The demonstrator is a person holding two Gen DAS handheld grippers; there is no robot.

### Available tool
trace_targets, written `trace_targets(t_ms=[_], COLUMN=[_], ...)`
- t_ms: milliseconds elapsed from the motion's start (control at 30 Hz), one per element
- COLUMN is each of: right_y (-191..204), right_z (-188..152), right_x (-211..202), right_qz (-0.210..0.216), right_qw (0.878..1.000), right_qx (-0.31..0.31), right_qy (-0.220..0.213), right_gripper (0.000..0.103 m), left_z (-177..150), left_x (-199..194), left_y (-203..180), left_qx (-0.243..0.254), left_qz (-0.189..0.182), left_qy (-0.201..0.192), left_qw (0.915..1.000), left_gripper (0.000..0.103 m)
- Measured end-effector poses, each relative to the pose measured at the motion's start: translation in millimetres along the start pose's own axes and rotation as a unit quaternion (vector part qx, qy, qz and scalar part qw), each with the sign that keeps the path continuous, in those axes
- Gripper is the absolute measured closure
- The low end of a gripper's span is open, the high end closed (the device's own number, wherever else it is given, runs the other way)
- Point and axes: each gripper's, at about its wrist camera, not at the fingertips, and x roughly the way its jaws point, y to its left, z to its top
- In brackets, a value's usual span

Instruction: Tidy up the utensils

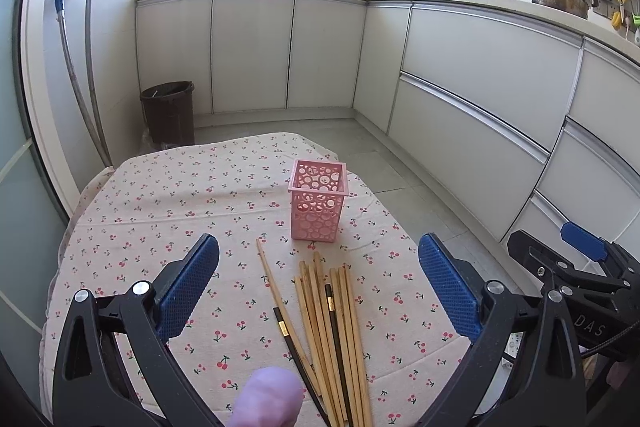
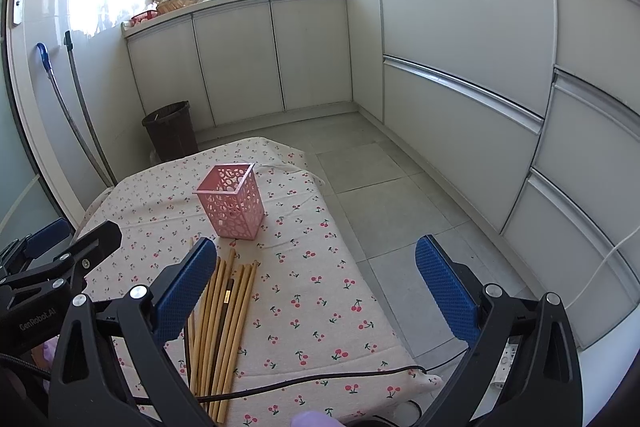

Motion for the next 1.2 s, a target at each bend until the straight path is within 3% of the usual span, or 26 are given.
trace_targets(t_ms=[1200], right_y=[-4.5], right_z=[0.0], right_x=[2.4], right_qz=[-0.001], right_qw=[1.0], right_qx=[0.008], right_qy=[0.012], right_gripper=[0.006], left_z=[-2.0], left_x=[4.2], left_y=[-0.9], left_qx=[-0.001], left_qz=[-0.001], left_qy=[0.005], left_qw=[1.0], left_gripper=[0.007])
